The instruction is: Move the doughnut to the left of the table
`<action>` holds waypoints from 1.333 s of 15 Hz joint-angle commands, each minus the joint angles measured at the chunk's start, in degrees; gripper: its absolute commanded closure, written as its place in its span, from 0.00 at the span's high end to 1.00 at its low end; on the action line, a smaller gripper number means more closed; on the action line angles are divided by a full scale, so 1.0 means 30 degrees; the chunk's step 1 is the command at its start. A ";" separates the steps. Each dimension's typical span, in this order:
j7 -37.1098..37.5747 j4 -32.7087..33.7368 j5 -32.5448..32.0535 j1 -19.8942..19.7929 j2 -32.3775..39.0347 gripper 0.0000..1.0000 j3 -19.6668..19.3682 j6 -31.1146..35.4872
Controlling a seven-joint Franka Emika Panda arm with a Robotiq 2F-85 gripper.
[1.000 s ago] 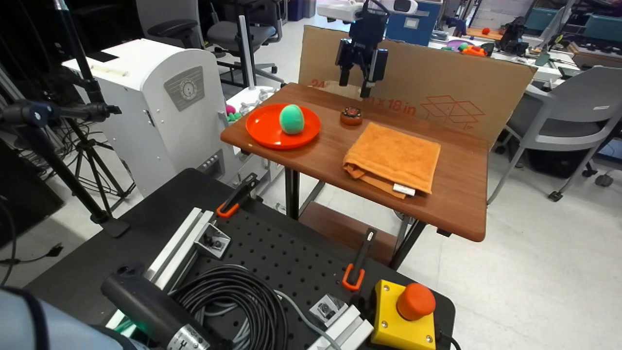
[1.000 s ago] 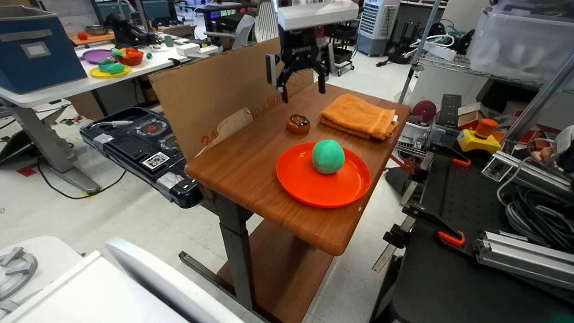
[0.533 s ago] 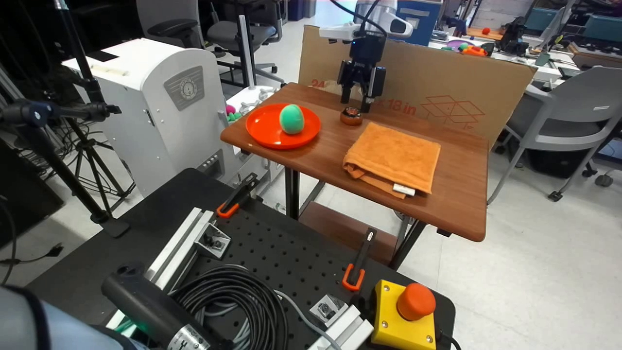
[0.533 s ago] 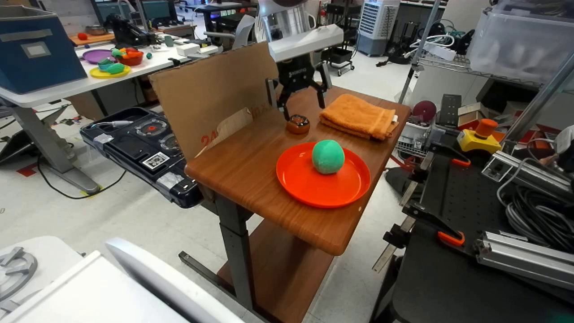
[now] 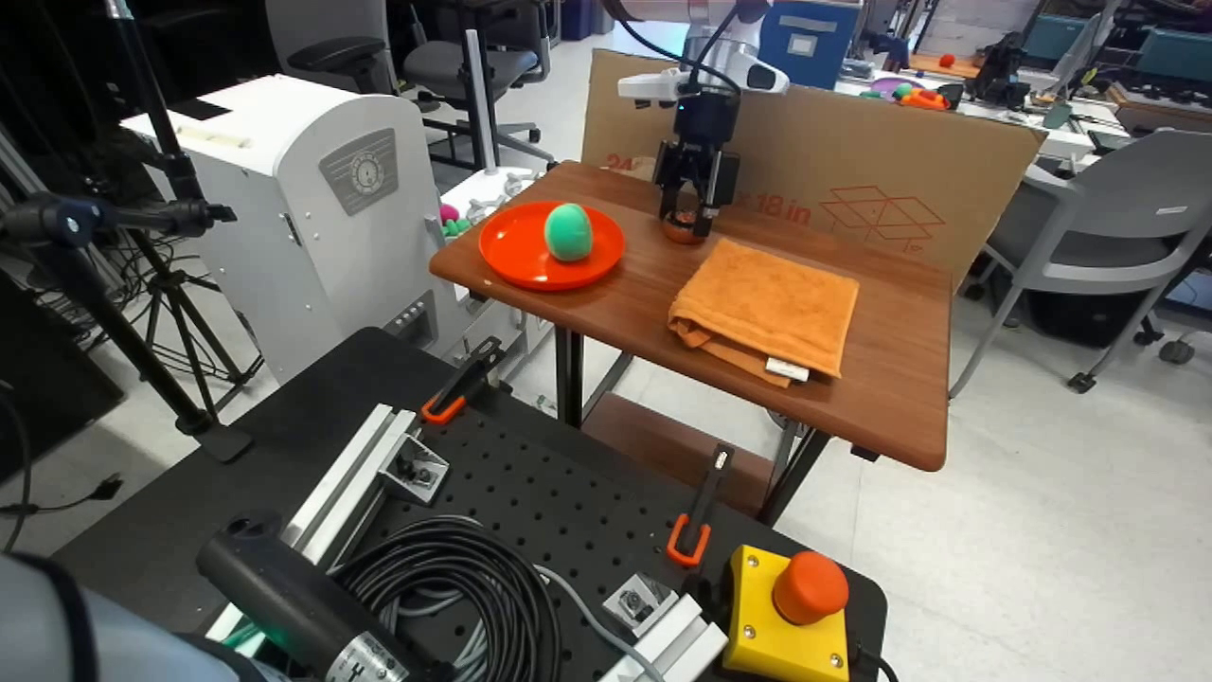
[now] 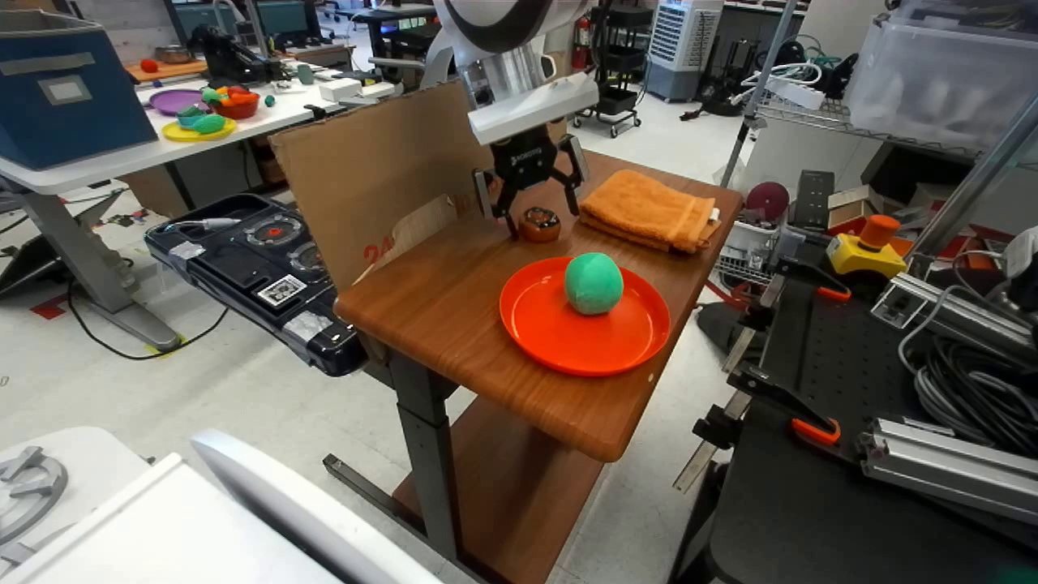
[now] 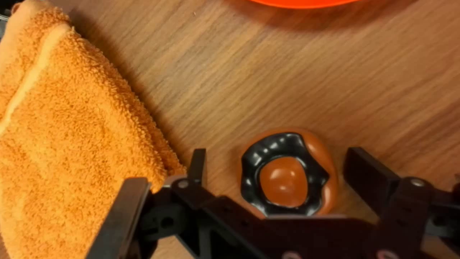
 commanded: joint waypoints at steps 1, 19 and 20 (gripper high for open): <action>0.0451 0.2070 -0.0295 0.0271 0.1238 0.66 -0.0292 -0.0996; -0.0639 0.3112 0.1426 0.1677 -0.0179 0.40 0.2018 -0.0067; -0.0584 0.3358 0.1380 0.1689 0.0230 0.40 0.1955 -0.0178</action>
